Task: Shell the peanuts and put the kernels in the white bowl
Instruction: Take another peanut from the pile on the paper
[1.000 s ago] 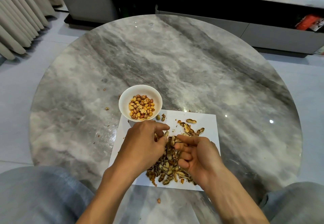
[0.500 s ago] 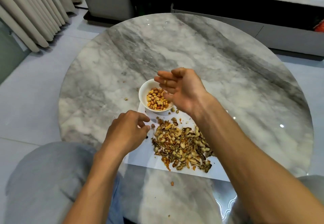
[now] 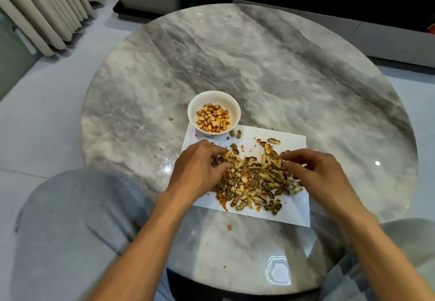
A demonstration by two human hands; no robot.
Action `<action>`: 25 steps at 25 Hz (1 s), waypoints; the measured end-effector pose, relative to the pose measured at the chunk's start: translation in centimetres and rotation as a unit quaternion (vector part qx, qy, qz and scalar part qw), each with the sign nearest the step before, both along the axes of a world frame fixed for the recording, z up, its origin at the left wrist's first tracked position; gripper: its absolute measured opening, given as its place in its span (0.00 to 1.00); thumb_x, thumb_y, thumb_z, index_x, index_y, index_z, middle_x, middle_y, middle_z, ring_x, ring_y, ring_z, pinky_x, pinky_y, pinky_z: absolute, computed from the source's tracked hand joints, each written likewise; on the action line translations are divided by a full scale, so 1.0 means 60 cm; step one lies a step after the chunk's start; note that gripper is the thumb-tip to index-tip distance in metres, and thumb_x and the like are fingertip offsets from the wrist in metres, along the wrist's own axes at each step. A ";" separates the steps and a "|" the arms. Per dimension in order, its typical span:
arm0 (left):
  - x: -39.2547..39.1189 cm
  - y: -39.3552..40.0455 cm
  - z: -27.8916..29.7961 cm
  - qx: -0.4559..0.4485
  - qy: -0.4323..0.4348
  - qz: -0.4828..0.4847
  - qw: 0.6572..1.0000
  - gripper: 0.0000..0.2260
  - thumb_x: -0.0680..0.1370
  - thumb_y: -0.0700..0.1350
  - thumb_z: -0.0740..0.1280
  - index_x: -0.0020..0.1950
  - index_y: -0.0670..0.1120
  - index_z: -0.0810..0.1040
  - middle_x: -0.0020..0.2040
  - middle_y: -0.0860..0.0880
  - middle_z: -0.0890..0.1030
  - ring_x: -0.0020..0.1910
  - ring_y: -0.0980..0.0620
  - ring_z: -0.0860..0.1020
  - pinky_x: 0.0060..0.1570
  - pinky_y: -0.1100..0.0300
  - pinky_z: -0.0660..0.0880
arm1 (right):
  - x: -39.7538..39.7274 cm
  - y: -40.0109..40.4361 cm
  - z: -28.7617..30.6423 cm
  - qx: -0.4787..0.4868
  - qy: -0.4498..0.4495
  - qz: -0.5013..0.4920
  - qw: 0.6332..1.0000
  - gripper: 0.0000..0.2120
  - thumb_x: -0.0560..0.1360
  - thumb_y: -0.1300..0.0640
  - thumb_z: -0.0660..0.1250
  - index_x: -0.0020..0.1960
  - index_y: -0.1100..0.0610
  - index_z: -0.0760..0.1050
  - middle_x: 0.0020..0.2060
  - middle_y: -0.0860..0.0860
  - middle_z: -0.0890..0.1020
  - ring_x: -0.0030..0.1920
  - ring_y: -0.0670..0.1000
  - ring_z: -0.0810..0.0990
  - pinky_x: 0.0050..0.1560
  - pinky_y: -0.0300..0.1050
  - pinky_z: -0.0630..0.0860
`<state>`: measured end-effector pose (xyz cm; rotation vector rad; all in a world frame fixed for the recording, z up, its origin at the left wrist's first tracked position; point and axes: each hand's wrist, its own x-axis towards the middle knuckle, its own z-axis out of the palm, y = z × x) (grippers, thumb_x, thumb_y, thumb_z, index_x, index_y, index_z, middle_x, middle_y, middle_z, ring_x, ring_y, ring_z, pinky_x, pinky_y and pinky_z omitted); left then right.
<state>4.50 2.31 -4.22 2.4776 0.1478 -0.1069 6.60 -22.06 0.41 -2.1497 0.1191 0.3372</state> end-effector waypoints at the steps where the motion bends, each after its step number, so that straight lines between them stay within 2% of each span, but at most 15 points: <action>1: 0.000 -0.011 -0.005 0.008 0.010 -0.042 0.999 0.19 0.74 0.55 0.73 0.64 0.53 0.81 0.57 0.52 0.80 0.54 0.52 0.78 0.48 0.59 0.71 | -0.013 -0.004 -0.006 -0.040 -0.007 0.057 0.998 0.09 0.76 0.58 0.71 0.51 0.45 0.83 0.41 0.45 0.84 0.37 0.41 0.80 0.41 0.39 0.73; 2: -0.001 -0.019 -0.010 0.016 0.015 -0.067 0.998 0.19 0.75 0.54 0.73 0.64 0.53 0.81 0.57 0.50 0.79 0.56 0.50 0.77 0.49 0.59 0.70 | -0.026 -0.002 -0.014 -0.073 -0.009 0.117 0.990 0.10 0.76 0.57 0.71 0.53 0.43 0.83 0.39 0.44 0.82 0.35 0.41 0.78 0.39 0.37 0.72; 4: -0.002 -0.020 -0.016 0.029 0.000 -0.052 0.998 0.16 0.76 0.50 0.72 0.64 0.51 0.81 0.55 0.48 0.78 0.57 0.47 0.75 0.48 0.58 0.69 | -0.047 0.015 -0.034 -0.127 -0.009 0.205 0.970 0.13 0.77 0.55 0.70 0.59 0.42 0.80 0.37 0.43 0.79 0.35 0.42 0.76 0.38 0.35 0.70; 8: -0.003 -0.011 -0.016 0.036 -0.043 0.014 0.998 0.15 0.78 0.47 0.70 0.65 0.51 0.81 0.55 0.48 0.79 0.56 0.47 0.76 0.49 0.56 0.72 | -0.044 0.026 -0.057 -0.175 -0.046 0.190 0.965 0.18 0.78 0.54 0.69 0.67 0.45 0.77 0.39 0.40 0.78 0.39 0.43 0.75 0.42 0.40 0.71; 11: -0.006 -0.028 -0.012 0.010 -0.039 -0.060 0.997 0.16 0.77 0.52 0.71 0.64 0.53 0.81 0.55 0.50 0.78 0.57 0.50 0.74 0.49 0.58 0.71 | -0.041 0.032 -0.064 -0.202 -0.045 0.222 0.953 0.19 0.78 0.52 0.68 0.68 0.45 0.76 0.45 0.43 0.81 0.47 0.48 0.79 0.46 0.42 0.71; 13: -0.009 -0.037 -0.017 0.030 -0.012 -0.093 0.995 0.17 0.77 0.54 0.70 0.65 0.53 0.80 0.56 0.50 0.76 0.59 0.50 0.72 0.50 0.56 0.72 | -0.042 0.034 -0.060 -0.190 -0.072 0.187 0.961 0.16 0.78 0.54 0.68 0.65 0.47 0.79 0.50 0.46 0.84 0.48 0.48 0.80 0.46 0.42 0.72; 15: -0.008 -0.036 -0.018 0.038 -0.013 -0.069 0.997 0.15 0.78 0.51 0.70 0.64 0.51 0.81 0.55 0.49 0.77 0.59 0.48 0.73 0.50 0.56 0.72 | -0.031 0.021 -0.056 -0.176 -0.108 0.075 0.976 0.14 0.78 0.55 0.68 0.63 0.51 0.80 0.50 0.50 0.84 0.46 0.49 0.80 0.44 0.43 0.72; 16: -0.007 -0.034 -0.016 0.033 -0.029 -0.051 0.998 0.14 0.78 0.49 0.70 0.63 0.49 0.82 0.55 0.48 0.78 0.59 0.48 0.73 0.50 0.56 0.71 | -0.023 0.011 -0.057 -0.196 -0.119 0.031 0.973 0.14 0.78 0.56 0.68 0.63 0.52 0.80 0.52 0.52 0.83 0.50 0.52 0.80 0.45 0.44 0.71; 19: -0.008 -0.023 -0.002 0.056 -0.065 0.027 0.996 0.13 0.78 0.46 0.70 0.62 0.47 0.82 0.56 0.45 0.79 0.56 0.44 0.74 0.54 0.51 0.71 | -0.003 -0.002 -0.075 -0.254 -0.081 0.020 0.963 0.15 0.78 0.57 0.67 0.64 0.54 0.78 0.58 0.55 0.78 0.56 0.58 0.77 0.47 0.45 0.68; 22: -0.013 0.008 0.006 0.107 0.019 0.136 0.985 0.15 0.79 0.43 0.67 0.64 0.43 0.79 0.60 0.40 0.76 0.60 0.39 0.72 0.57 0.47 0.71 | -0.003 0.009 -0.083 -0.171 -0.079 0.051 0.981 0.11 0.77 0.58 0.68 0.59 0.54 0.80 0.55 0.51 0.79 0.52 0.54 0.78 0.48 0.47 0.73; 25: -0.015 0.026 0.002 0.101 0.111 0.156 0.976 0.13 0.78 0.39 0.66 0.63 0.43 0.77 0.59 0.41 0.76 0.59 0.37 0.74 0.52 0.50 0.71 | 0.008 -0.003 -0.080 -0.165 -0.088 0.002 0.982 0.13 0.77 0.56 0.70 0.60 0.53 0.80 0.58 0.52 0.79 0.55 0.55 0.79 0.53 0.49 0.75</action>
